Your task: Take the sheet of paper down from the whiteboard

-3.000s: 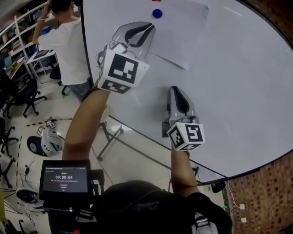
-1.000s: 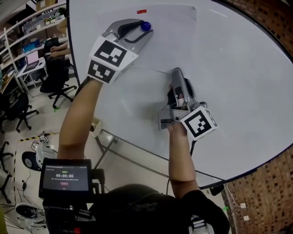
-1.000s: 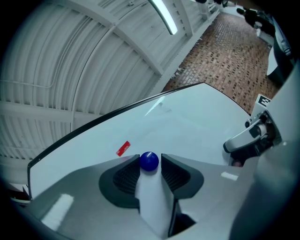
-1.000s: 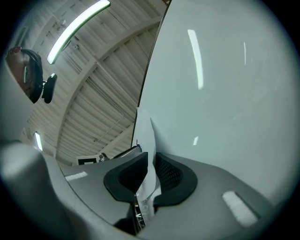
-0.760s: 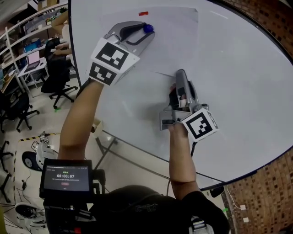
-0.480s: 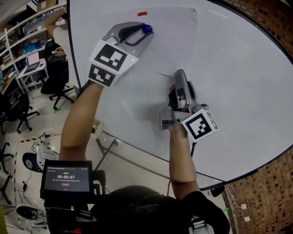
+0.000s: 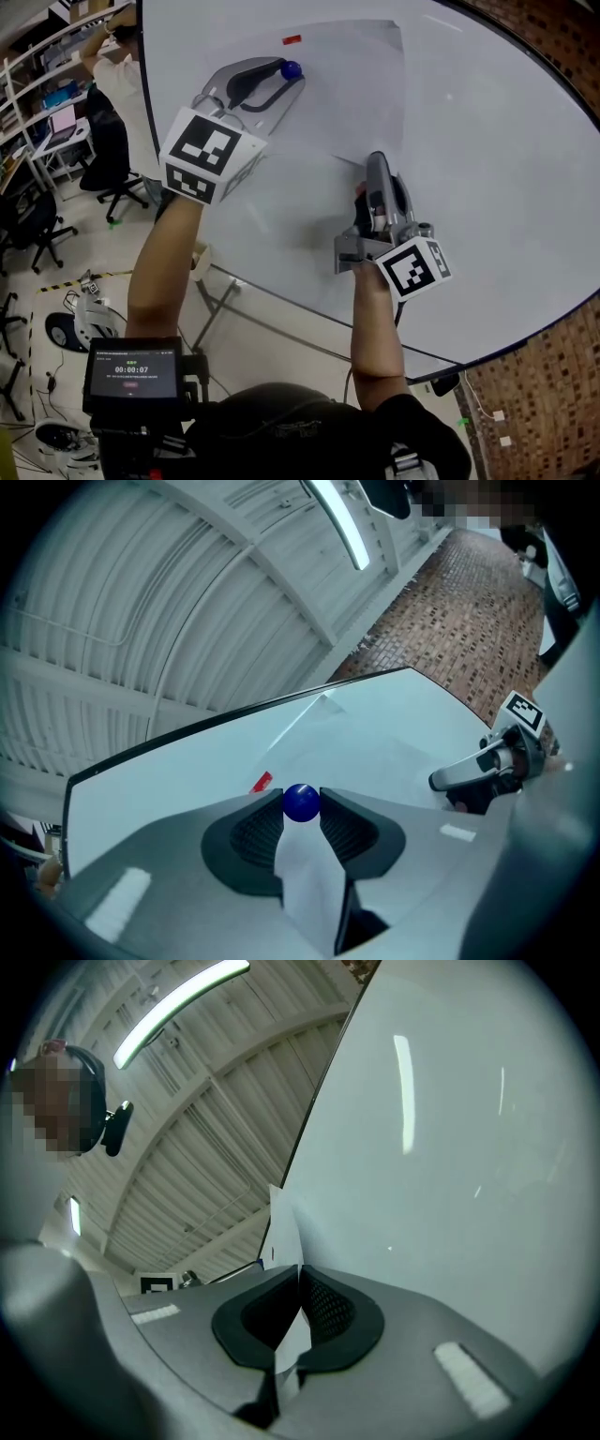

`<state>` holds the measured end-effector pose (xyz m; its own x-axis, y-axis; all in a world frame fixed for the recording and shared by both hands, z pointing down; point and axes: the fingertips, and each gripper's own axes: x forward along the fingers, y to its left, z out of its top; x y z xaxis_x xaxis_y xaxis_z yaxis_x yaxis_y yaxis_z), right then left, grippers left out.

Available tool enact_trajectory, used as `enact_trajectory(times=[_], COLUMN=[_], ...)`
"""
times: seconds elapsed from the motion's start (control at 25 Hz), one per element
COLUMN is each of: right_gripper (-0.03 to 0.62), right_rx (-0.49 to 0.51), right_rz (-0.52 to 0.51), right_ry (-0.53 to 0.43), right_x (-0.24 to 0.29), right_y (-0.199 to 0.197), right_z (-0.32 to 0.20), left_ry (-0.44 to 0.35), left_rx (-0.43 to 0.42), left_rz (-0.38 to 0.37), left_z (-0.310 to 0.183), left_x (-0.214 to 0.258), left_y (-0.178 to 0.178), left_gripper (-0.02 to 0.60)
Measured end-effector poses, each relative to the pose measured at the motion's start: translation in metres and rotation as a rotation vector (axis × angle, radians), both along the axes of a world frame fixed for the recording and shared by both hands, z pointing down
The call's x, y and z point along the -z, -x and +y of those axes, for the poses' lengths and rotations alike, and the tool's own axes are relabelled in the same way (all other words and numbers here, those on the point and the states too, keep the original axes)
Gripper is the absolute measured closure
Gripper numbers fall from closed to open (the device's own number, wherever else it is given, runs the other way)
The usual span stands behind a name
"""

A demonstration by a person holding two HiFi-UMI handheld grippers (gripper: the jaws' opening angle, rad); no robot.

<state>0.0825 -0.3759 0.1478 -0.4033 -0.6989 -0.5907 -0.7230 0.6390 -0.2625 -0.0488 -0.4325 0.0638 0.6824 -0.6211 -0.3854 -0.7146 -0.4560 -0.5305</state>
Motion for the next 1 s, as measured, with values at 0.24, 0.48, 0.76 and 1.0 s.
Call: enact_trajectory(times=[0.24,0.48,0.76,1.0], right_gripper=[0.582,0.582,0.582,0.582], right_rx=[-0.035,-0.055,-0.1,-0.181], right_rz=[0.036,0.081,0.179,0.279], right_ry=[0.022,0.066,0.116,0.121], right_x=[-0.021,-0.049,-0.108,-0.147], right_y=[0.007,-0.007,-0.023,-0.067], right_z=[0.023,0.042,0.087,0.171], left_ry=[0.024,0.093,0.173,0.243], left_rx=[0.0,0.051,0.137,0.197], left_rz=[0.09,0.183,0.317,0.393], left_z=[0.028,0.047,0.1,0.196], left_x=[-0.013,-0.04,-0.101,-0.16], left_y=[0.042,0.073,0.083,0.034], left_gripper=[0.459,0.459,0.459,0.459])
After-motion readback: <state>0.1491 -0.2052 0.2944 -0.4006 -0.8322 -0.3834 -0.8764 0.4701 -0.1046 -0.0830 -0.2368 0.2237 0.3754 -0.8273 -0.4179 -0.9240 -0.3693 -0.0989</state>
